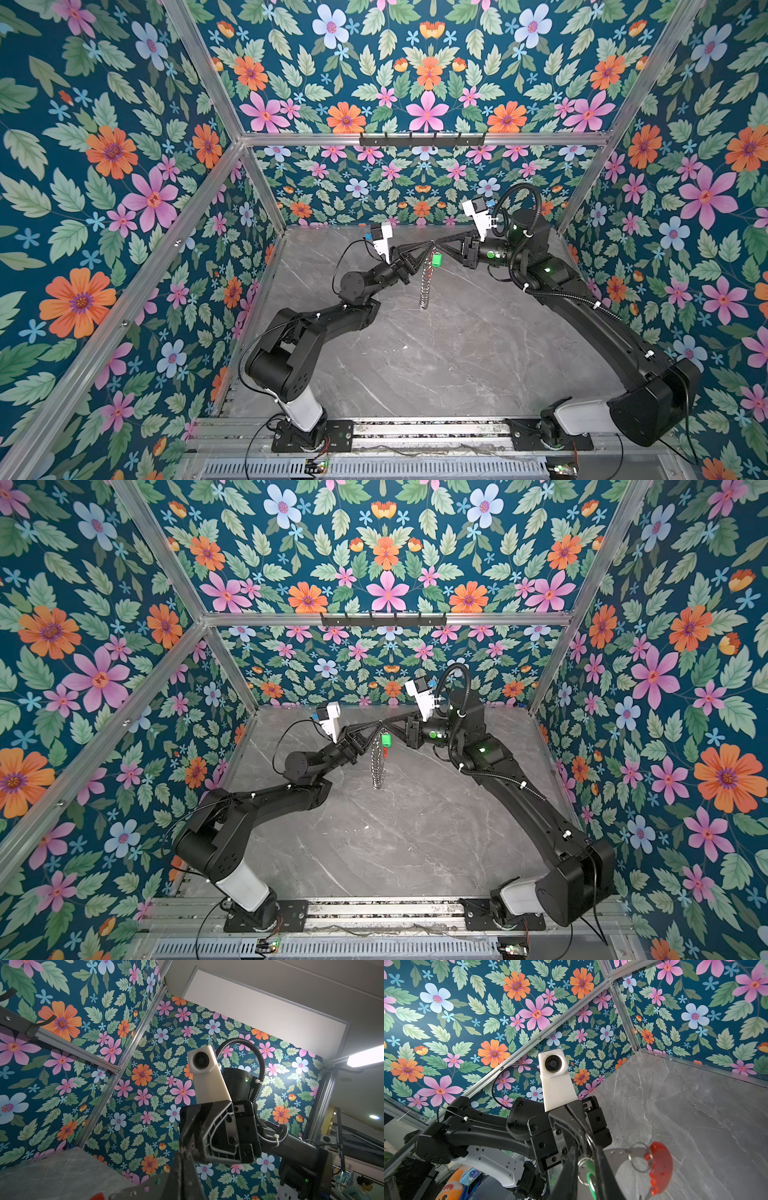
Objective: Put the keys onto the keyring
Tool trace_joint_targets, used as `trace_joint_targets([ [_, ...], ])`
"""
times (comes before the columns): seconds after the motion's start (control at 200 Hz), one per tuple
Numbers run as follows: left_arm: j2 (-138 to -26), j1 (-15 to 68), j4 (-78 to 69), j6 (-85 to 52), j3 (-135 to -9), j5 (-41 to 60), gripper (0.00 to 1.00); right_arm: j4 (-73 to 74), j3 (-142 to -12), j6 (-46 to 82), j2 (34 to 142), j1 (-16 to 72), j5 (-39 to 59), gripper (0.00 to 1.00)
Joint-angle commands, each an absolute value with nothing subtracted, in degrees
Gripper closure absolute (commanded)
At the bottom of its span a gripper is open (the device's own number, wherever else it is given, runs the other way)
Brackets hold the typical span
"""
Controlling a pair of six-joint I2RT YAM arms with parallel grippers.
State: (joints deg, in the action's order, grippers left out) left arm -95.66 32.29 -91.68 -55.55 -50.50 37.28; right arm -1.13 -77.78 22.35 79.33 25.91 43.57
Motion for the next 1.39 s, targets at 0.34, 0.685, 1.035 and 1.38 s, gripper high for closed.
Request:
trace_joint_targets([
  [0.34, -94.59, 32.34, -95.8, -55.12, -50.27, 37.2, 1.0, 1.32, -76.95, 23.54, 79.47, 26.03, 45.07, 0.82],
  [0.685, -95.36, 32.43, -95.8, -55.59, -50.82, 37.18, 1.0, 1.75, -77.82, 23.8, 80.84, 26.63, 45.97, 0.87],
  [1.035, -96.1, 32.43, -95.8, -55.47, -50.78, 37.18, 1.0, -0.76, -78.66, 21.38, 80.39, 26.63, 43.57, 1.0],
  [1.38, -91.72, 26.49, -84.59, -47.13, -46.79, 46.26, 0.72, -17.17, -82.41, 6.81, 80.98, 26.63, 36.58, 1.0],
])
